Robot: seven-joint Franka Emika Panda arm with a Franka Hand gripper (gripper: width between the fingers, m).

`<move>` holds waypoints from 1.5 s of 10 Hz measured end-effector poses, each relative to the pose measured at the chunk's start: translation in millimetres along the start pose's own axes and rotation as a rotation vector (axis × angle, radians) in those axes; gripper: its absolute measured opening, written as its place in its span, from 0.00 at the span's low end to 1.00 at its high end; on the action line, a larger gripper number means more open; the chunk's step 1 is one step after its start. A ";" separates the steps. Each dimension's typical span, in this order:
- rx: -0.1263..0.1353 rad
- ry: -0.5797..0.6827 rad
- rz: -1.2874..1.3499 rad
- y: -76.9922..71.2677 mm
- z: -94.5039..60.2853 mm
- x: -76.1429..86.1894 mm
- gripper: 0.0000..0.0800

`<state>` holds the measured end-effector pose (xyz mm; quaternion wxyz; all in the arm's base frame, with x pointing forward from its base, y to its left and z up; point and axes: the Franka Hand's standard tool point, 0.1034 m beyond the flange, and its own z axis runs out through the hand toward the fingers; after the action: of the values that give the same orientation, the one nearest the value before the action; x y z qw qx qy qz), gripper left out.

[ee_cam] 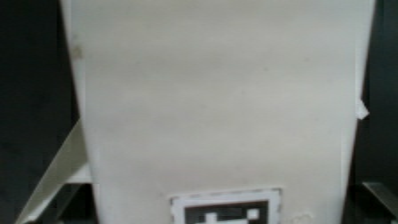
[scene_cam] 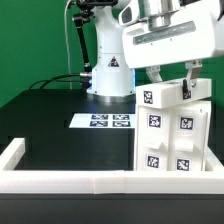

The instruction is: Assemble cabinet

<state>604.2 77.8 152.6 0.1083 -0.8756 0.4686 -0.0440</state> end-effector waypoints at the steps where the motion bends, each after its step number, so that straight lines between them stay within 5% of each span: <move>1: 0.014 0.003 0.110 2.4 -1.2 0.9 0.70; 8: 0.022 -0.028 0.524 4.2 -3.2 -0.7 0.70; 10: 0.023 -0.030 0.508 2.8 -4.8 -2.4 0.79; 11: 0.031 -0.031 0.506 0.5 -8.8 -2.9 0.95; 15: 0.062 -0.036 0.488 -8.2 -27.3 -6.7 1.00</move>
Offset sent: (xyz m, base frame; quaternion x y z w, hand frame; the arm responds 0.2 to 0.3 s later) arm -0.0045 0.0005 -0.0057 0.0038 -0.0177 0.2529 0.9673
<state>602.3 83.7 181.2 0.1509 -0.7333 0.6628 -0.0154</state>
